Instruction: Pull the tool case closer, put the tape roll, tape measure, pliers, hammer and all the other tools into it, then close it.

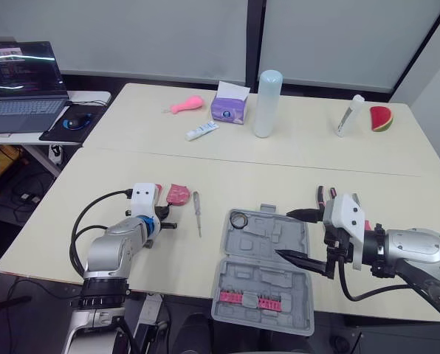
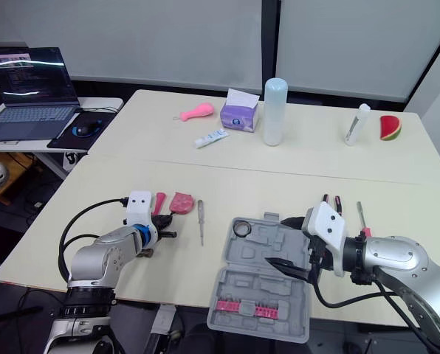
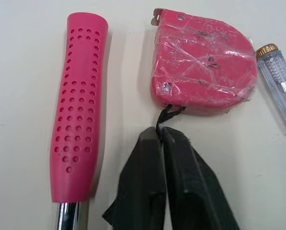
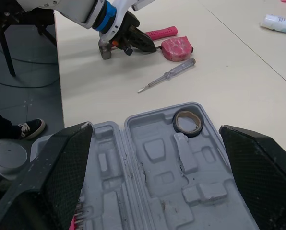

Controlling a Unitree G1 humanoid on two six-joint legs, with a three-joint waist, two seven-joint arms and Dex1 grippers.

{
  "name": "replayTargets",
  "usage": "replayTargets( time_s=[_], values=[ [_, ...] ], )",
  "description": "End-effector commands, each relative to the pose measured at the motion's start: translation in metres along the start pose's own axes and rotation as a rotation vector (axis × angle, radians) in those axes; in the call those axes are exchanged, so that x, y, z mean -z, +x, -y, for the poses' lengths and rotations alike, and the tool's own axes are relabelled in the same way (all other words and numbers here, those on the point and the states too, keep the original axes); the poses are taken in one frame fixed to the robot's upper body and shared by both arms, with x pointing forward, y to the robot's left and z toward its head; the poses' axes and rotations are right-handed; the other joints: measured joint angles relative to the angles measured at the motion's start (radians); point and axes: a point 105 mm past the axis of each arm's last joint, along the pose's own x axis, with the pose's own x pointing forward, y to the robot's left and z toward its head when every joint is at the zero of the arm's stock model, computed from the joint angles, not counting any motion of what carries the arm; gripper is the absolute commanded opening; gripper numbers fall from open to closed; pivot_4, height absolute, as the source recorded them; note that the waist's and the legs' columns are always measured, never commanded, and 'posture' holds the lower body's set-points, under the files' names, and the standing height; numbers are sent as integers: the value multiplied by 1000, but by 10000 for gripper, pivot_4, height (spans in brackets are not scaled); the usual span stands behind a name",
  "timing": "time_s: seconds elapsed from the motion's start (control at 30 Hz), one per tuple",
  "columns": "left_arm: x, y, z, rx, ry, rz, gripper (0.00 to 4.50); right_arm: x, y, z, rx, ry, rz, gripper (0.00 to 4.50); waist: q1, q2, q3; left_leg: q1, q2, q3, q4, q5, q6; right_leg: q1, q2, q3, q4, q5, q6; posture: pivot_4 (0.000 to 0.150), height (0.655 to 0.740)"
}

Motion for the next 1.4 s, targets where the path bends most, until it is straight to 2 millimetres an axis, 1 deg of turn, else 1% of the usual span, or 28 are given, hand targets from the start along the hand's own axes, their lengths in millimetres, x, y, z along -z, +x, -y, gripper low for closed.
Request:
replayTargets(
  time_s=[0.03,0.13,0.27,0.4,0.5,0.63,0.8,0.97,1.1,1.2,1.4],
  values=[
    [19,3,5,37,10,-67,303,-8,0,-3,-2,-43,27,45000,0,0,0,0,0,0,0,0,0,0,0,0,0,0,0,1500,7161],
    [15,2,6,61,65,-41,303,-8,0,-3,2,-42,27,45000,0,0,0,0,0,0,0,0,0,0,0,0,0,0,0,1500,7161],
    [8,-6,17,140,136,-11,303,-7,-2,-4,8,-35,26,45000,0,0,0,0,0,0,0,0,0,0,0,0,0,0,0,1500,7161],
    [16,-24,39,279,206,-37,303,-4,-4,-6,11,-29,18,45000,-1,0,0,-1,0,0,0,0,0,0,0,0,-1,0,0,1500,7161],
    [26,-37,43,331,236,-72,303,-3,-5,-7,12,-27,15,45000,-1,0,0,0,0,0,-1,0,0,0,0,0,-1,0,0,1500,7161],
    [38,-50,40,362,274,-115,303,-2,-6,-8,7,-24,8,45000,-3,0,1,1,1,0,-2,0,1,0,0,1,-1,0,0,1500,7161],
    [50,-67,27,379,319,-164,303,0,-7,-10,-5,-24,-3,45000,-4,1,1,1,1,0,-3,-1,1,0,0,1,-2,0,0,1500,7161],
    [60,-82,20,404,342,-203,303,1,-7,-13,-26,-25,-10,45000,-4,1,1,2,1,0,-5,-1,2,0,0,1,-2,0,0,1500,7161],
    [71,-94,17,422,341,-235,303,1,-6,-21,-69,-36,-22,45000,-5,1,1,2,1,0,-5,-1,2,0,0,1,-3,0,0,1500,7161],
    [79,-104,16,435,346,-260,303,2,-6,-31,-125,-57,-46,45000,-5,1,1,2,1,0,-5,-1,3,0,0,1,-4,0,0,1500,7161],
    [86,-117,7,421,350,-291,303,2,-8,-42,-177,-66,-66,45000,-5,2,2,2,1,-1,-6,-2,4,0,0,1,-4,0,0,1500,7161]
  ],
)
